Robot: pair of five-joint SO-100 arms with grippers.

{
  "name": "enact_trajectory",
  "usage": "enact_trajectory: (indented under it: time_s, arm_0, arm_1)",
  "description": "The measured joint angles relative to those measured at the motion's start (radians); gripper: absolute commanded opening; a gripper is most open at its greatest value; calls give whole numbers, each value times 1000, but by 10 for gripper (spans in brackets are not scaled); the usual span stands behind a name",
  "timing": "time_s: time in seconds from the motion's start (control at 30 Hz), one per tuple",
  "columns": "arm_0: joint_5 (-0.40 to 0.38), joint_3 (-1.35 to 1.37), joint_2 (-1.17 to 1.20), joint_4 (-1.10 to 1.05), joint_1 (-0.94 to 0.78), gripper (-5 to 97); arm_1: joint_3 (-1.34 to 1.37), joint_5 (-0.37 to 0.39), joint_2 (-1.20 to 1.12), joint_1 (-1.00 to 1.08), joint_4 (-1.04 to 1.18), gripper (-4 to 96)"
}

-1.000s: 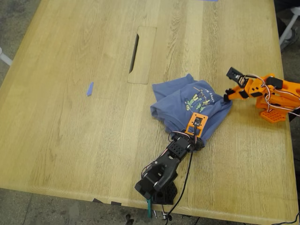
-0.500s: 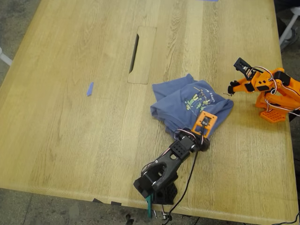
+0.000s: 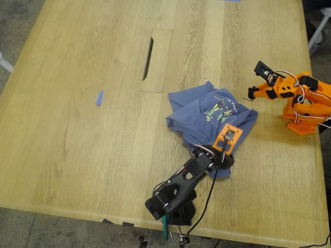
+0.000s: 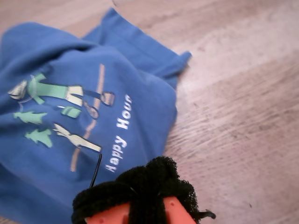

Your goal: Fold a T-shirt

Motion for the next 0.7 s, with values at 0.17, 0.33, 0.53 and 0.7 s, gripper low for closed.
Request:
enact_trajectory:
  time_s: [0.17, 0.33, 0.53, 0.7]
  arm_0:
    - [-14, -63, 2, 104, -26, 428]
    - [-57, -109, 11, 235, -66, 550]
    - [-72, -132, -35, 233, -110, 374]
    - [-63, -163, -183, 15, -109, 188]
  arm_1:
    - [-67, -8, -103, -31, -58, 1]
    - [-115, -8, -170, -40, -91, 1]
    - [-189, -9, -282, -66, -150, 0]
    - [-241, -9, -425, -117, -250, -1]
